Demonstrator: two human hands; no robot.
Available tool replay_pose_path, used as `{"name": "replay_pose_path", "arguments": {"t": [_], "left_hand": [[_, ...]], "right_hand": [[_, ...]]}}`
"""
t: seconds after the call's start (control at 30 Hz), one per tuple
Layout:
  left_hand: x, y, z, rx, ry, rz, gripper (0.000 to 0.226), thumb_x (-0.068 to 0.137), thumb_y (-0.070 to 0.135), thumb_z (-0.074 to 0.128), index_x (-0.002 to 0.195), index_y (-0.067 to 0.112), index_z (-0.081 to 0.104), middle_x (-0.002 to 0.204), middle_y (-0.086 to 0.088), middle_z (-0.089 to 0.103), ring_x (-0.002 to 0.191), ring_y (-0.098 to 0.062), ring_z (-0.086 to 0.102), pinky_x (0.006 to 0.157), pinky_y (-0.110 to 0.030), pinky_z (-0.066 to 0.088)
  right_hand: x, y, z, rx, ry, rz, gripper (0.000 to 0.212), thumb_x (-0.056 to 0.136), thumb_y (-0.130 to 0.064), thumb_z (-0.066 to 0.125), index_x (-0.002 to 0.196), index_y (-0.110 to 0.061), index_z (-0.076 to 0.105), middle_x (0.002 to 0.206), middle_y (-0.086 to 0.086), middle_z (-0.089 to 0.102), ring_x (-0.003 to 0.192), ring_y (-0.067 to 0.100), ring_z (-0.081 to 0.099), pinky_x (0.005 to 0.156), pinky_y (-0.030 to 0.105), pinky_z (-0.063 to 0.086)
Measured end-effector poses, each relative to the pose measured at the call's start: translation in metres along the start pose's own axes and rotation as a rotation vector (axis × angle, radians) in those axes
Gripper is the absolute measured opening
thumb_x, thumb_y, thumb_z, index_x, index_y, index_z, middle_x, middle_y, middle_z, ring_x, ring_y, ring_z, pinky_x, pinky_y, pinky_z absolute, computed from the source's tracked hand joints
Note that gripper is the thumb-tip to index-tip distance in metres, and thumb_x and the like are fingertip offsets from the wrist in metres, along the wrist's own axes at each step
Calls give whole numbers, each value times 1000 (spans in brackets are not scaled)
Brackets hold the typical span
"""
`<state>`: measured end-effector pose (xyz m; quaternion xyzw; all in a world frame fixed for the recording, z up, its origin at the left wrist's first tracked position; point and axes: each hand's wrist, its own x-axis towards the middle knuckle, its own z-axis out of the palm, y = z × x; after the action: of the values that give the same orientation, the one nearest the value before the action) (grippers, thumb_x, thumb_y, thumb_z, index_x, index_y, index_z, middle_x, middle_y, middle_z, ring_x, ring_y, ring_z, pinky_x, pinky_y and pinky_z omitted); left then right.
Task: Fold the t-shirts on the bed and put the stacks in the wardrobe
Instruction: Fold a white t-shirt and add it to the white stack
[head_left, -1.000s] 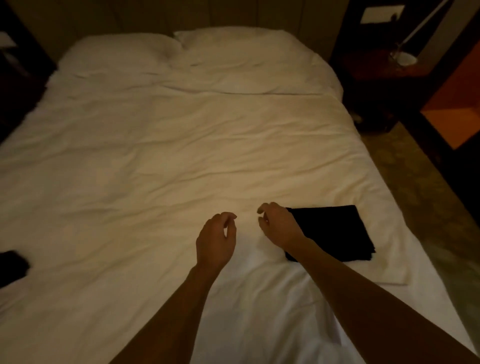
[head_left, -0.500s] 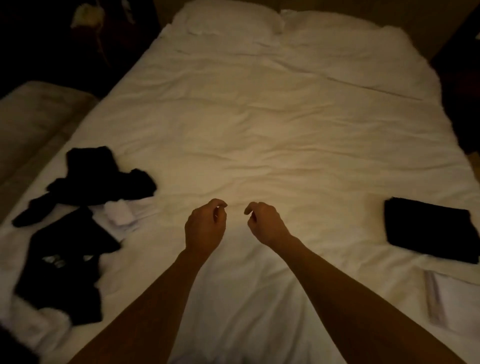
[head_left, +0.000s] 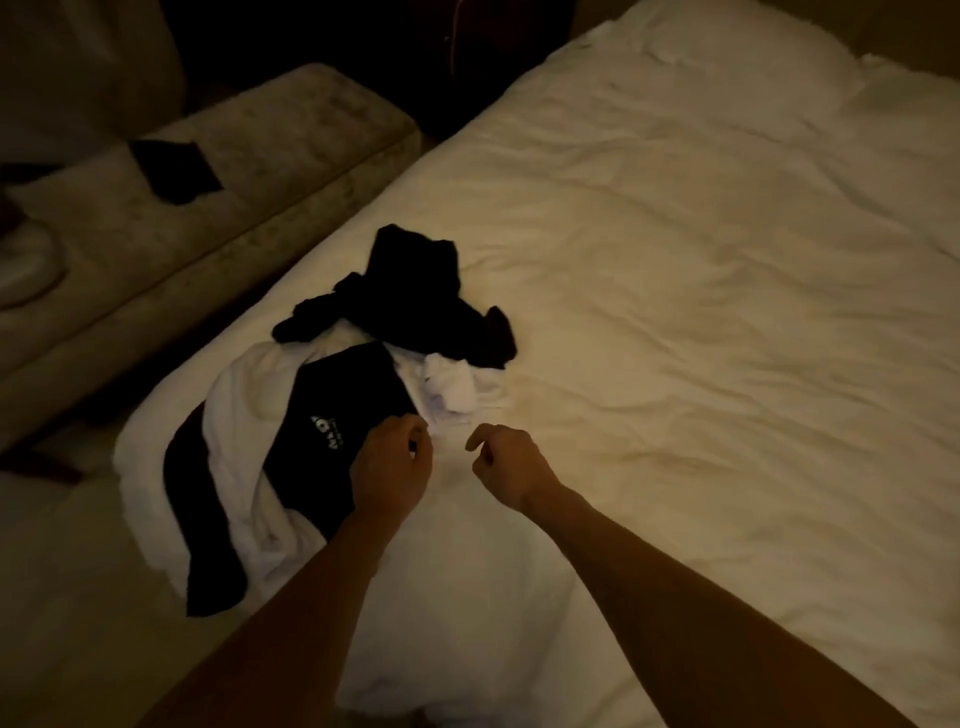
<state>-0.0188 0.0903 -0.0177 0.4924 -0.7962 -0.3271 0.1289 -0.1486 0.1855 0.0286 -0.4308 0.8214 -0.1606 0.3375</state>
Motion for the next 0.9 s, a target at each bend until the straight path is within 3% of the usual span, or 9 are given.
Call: {"name": "replay_pose_path", "arguments": {"t": [0.13, 0.23, 0.3, 0.4, 0.5, 0.6, 0.7, 0.8, 0.9], "left_hand": [[12, -48, -11, 90, 63, -86, 31, 93, 19, 61, 122, 9, 64, 121, -14, 62, 115, -34, 56, 91, -46, 50], [18, -83, -15, 202, 33, -133, 47, 89, 21, 67, 132, 7, 58, 134, -19, 54, 122, -41, 47, 95, -52, 46], [17, -102, -13, 257, 16, -152, 58, 85, 23, 72, 138, 7, 54, 140, -22, 49, 124, -45, 44, 95, -54, 44], [10, -118, -7, 326, -118, -171, 75, 83, 38, 72, 147, 13, 43, 150, -17, 39, 134, -42, 36, 99, -54, 40], [7, -129, -3, 348, -169, -126, 80, 80, 46, 73, 146, 13, 44, 150, -17, 40, 137, -42, 35, 99, -57, 41], [3, -139, -3, 371, 23, -5, 69, 80, 52, 63, 134, 9, 57, 137, -18, 54, 125, -43, 49, 91, -55, 48], [-1, -148, -10, 420, 315, 37, 54, 93, 43, 51, 136, 10, 54, 147, -16, 46, 137, -40, 38, 105, -51, 32], [-2, -153, -20, 369, 380, -125, 55, 98, 34, 45, 148, 11, 40, 157, -17, 31, 142, -43, 29, 110, -54, 27], [4, -156, -27, -56, 374, -478, 52, 100, 18, 49, 149, 6, 36, 146, -22, 44, 128, -43, 47, 99, -53, 43]], "right_hand": [[31, -37, 36, 2, -121, -54, 30, 93, -7, 54, 121, -5, 61, 112, 20, 67, 106, 35, 60, 76, 30, 40], [51, -57, 61, 2, -214, -68, 31, 94, -11, 56, 125, -4, 58, 116, 22, 65, 107, 35, 60, 73, 24, 34], [59, -65, 77, -8, -289, -70, 33, 94, -12, 58, 126, -2, 56, 119, 21, 63, 109, 35, 59, 78, 26, 39], [67, -71, 99, -17, -383, -29, 41, 94, -15, 59, 132, -6, 52, 127, 18, 59, 114, 34, 57, 91, 33, 46], [73, -74, 114, -43, -413, 37, 52, 94, -21, 60, 141, -9, 42, 132, 16, 56, 118, 33, 55, 90, 32, 45], [76, -65, 124, -47, -352, 128, 60, 94, -28, 57, 145, -9, 31, 131, 17, 56, 118, 37, 56, 89, 38, 48], [75, -59, 132, -117, -300, 150, 55, 94, -31, 56, 141, -11, 36, 129, 16, 56, 118, 38, 56, 92, 42, 49], [74, -68, 139, -139, -279, 122, 56, 96, -33, 54, 143, -11, 34, 131, 15, 54, 119, 38, 55, 91, 43, 49], [76, -86, 139, -216, -255, 91, 54, 97, -33, 52, 141, -10, 33, 133, 16, 51, 118, 38, 55, 86, 42, 48]]}}
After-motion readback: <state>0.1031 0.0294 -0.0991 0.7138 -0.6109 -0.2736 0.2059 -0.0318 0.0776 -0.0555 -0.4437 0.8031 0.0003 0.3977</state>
